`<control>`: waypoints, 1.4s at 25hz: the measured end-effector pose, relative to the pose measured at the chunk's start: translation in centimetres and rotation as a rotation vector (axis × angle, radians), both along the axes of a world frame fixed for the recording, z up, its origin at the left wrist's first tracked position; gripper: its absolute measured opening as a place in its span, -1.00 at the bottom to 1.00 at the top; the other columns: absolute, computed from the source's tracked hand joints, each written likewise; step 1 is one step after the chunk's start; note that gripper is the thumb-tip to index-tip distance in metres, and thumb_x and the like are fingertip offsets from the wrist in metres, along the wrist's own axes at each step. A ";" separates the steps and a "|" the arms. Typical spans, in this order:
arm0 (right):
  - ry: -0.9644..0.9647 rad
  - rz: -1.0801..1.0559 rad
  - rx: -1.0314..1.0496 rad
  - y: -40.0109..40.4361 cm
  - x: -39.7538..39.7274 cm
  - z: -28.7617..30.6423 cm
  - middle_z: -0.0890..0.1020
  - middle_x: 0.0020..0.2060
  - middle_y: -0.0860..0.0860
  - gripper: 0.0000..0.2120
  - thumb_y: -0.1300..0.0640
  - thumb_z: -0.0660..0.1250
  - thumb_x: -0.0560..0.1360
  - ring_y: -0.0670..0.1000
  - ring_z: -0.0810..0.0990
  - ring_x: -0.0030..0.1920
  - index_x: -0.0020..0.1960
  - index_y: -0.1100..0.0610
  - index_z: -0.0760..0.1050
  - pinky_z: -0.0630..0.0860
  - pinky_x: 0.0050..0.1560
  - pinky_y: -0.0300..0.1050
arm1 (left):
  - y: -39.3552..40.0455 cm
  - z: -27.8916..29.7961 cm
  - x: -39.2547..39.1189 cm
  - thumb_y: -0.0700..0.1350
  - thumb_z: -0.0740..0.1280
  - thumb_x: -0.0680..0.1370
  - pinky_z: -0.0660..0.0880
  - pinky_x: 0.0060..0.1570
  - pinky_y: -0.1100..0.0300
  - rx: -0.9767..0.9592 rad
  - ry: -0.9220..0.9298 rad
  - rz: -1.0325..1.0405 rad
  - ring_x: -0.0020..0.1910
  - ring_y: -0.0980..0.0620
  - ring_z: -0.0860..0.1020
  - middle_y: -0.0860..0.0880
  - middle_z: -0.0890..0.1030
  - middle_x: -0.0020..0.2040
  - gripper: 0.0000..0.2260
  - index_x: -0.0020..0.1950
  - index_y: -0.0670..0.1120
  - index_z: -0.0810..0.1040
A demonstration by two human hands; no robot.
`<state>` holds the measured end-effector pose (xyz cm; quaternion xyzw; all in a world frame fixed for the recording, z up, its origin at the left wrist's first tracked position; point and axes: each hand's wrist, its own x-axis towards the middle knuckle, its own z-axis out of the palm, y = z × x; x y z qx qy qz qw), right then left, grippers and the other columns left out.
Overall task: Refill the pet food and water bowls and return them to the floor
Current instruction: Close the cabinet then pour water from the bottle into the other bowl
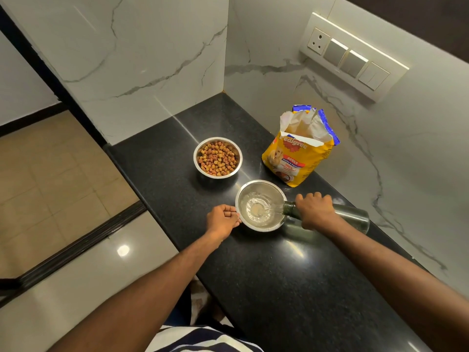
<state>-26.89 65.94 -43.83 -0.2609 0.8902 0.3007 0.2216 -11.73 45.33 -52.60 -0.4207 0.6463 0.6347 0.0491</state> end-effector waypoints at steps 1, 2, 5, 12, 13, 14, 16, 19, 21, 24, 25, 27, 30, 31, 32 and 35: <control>0.014 0.009 0.009 0.0 0.0 0.1 0.58 0.27 0.16 -0.47 0.07 0.46 0.49 0.22 0.54 0.31 0.40 0.13 0.38 0.51 0.32 0.28 | 0.0 0.0 0.0 -0.28 0.48 0.58 0.72 0.01 0.19 0.002 0.003 0.002 -0.03 0.07 0.75 -0.06 0.74 0.01 -0.79 0.19 -0.11 0.66; 0.030 0.019 0.022 -0.1 0.1 0.1 0.59 0.26 0.16 -0.48 0.07 0.45 0.49 0.22 0.55 0.29 0.39 0.12 0.39 0.50 0.31 0.28 | 0.0 -0.1 0.0 -0.28 0.48 0.58 0.72 0.02 0.18 0.004 0.007 0.006 -0.03 0.06 0.75 -0.07 0.74 0.01 -0.79 0.20 -0.11 0.66; 0.102 0.069 0.079 -0.5 0.3 0.3 0.61 0.20 0.13 -0.54 0.05 0.44 0.47 0.19 0.56 0.23 0.33 0.09 0.44 0.49 0.25 0.26 | 0.0 -0.3 0.1 -0.29 0.48 0.58 0.73 0.04 0.16 0.010 0.011 0.010 -0.02 0.06 0.75 -0.08 0.75 0.02 -0.78 0.21 -0.13 0.66; 0.293 0.211 0.168 -2.7 1.2 0.3 0.61 0.22 0.16 -0.69 0.04 0.35 0.60 0.23 0.54 0.23 0.31 0.07 0.46 0.41 0.29 0.28 | 0.0 -0.8 0.1 -0.29 0.47 0.59 0.73 0.02 0.14 0.037 0.024 0.031 -0.02 0.04 0.75 -0.10 0.74 0.03 -0.78 0.23 -0.15 0.66; 0.326 0.237 0.178 -3.0 1.4 0.2 0.61 0.22 0.18 -0.72 0.05 0.31 0.62 0.25 0.53 0.23 0.31 0.09 0.46 0.40 0.31 0.30 | 0.0 -0.7 0.1 -0.29 0.47 0.59 0.73 0.01 0.15 0.043 0.023 0.036 -0.03 0.04 0.75 -0.10 0.74 0.03 -0.78 0.23 -0.15 0.66; 0.358 0.268 0.193 -3.2 1.6 -0.1 0.61 0.22 0.20 -0.74 0.05 0.29 0.64 0.27 0.52 0.23 0.30 0.10 0.47 0.39 0.33 0.32 | 0.0 -0.8 0.1 -0.29 0.46 0.59 0.73 -0.01 0.16 0.047 0.023 0.040 -0.03 0.04 0.75 -0.11 0.74 0.03 -0.78 0.23 -0.15 0.65; 0.408 0.318 0.232 -3.5 1.9 -0.7 0.59 0.22 0.25 -0.72 0.03 0.28 0.66 0.32 0.50 0.25 0.30 0.14 0.46 0.36 0.37 0.37 | 0.0 -0.8 0.1 -0.29 0.46 0.60 0.72 -0.05 0.20 0.053 0.026 0.041 -0.03 0.04 0.75 -0.10 0.74 0.03 -0.78 0.23 -0.14 0.65; 0.428 0.331 0.242 -3.9 2.2 -1.2 0.57 0.22 0.27 -0.72 0.03 0.29 0.66 0.33 0.49 0.27 0.29 0.16 0.45 0.34 0.38 0.39 | -0.1 -0.8 0.1 -0.28 0.46 0.60 0.73 -0.04 0.17 0.065 0.024 0.039 -0.02 0.04 0.75 -0.10 0.74 0.04 -0.78 0.24 -0.14 0.65; 0.390 0.271 0.173 -3.9 2.4 -1.0 0.57 0.19 0.24 -0.74 0.07 0.31 0.64 0.30 0.50 0.24 0.28 0.14 0.45 0.36 0.36 0.36 | -0.1 -1.0 0.0 -0.28 0.46 0.60 0.73 -0.04 0.15 0.081 0.025 0.043 -0.02 0.03 0.76 -0.11 0.74 0.04 -0.77 0.25 -0.14 0.65; 0.310 0.114 -0.081 -2.9 1.9 -0.8 0.59 0.21 0.16 -0.62 0.15 0.40 0.56 0.24 0.55 0.24 0.34 0.12 0.42 0.45 0.32 0.31 | -0.5 -0.9 0.0 -0.23 0.46 0.61 0.73 -0.02 0.16 0.099 0.039 0.034 -0.02 0.02 0.77 -0.12 0.74 0.04 -0.77 0.27 -0.13 0.62; 0.294 0.044 -0.187 -2.2 1.5 -0.7 0.59 0.21 0.16 -0.56 0.16 0.44 0.53 0.24 0.56 0.24 0.37 0.13 0.41 0.49 0.31 0.31 | -0.9 -0.9 -0.1 -0.19 0.44 0.63 0.73 -0.02 0.16 0.113 0.047 0.030 -0.03 0.01 0.78 -0.13 0.75 0.04 -0.79 0.27 -0.13 0.61; 0.260 -0.119 -0.425 -0.6 0.6 -0.6 0.60 0.22 0.17 -0.52 0.12 0.48 0.51 0.26 0.59 0.23 0.35 0.15 0.40 0.56 0.24 0.32 | -2.1 -0.8 -0.5 -0.12 0.38 0.68 0.74 -0.02 0.14 0.137 0.049 0.015 -0.05 -0.02 0.79 -0.16 0.75 0.05 -0.80 0.28 -0.14 0.59; 0.284 -0.437 -0.886 1.6 0.3 -0.2 0.62 0.21 0.14 -0.53 -0.08 0.52 0.53 0.28 0.62 0.19 0.25 0.10 0.38 0.59 0.02 0.25 | -4.9 -0.8 -1.3 -0.04 0.32 0.71 0.74 -0.03 0.12 0.140 0.050 0.022 -0.04 -0.06 0.79 -0.18 0.73 0.07 -0.78 0.29 -0.13 0.56; 0.315 -0.544 -1.008 2.0 0.4 -0.1 0.63 0.22 0.12 -0.52 -0.12 0.52 0.53 0.27 0.62 0.20 0.26 0.07 0.38 0.58 0.02 0.24 | -5.9 -0.6 -1.6 -0.03 0.31 0.71 0.74 -0.04 0.13 0.140 0.058 0.038 -0.04 -0.07 0.79 -0.19 0.73 0.07 -0.78 0.29 -0.13 0.56; 0.341 -0.639 -1.099 2.3 0.6 -0.2 0.65 0.24 0.11 -0.49 -0.15 0.53 0.52 0.26 0.63 0.22 0.28 0.05 0.39 0.58 0.06 0.24 | -6.9 -0.7 -1.8 -0.04 0.31 0.71 0.73 -0.04 0.13 0.138 0.068 0.053 -0.04 -0.08 0.80 -0.19 0.73 0.07 -0.79 0.28 -0.12 0.56; 0.398 -0.852 -1.289 2.8 0.7 -1.2 0.67 0.26 0.14 -0.41 -0.19 0.55 0.48 0.27 0.63 0.26 0.32 0.07 0.40 0.58 0.16 0.25 | -10.1 -0.8 -2.3 -0.08 0.34 0.70 0.72 -0.01 0.11 0.089 0.088 0.050 -0.05 -0.08 0.80 -0.19 0.73 0.08 -0.82 0.25 -0.12 0.58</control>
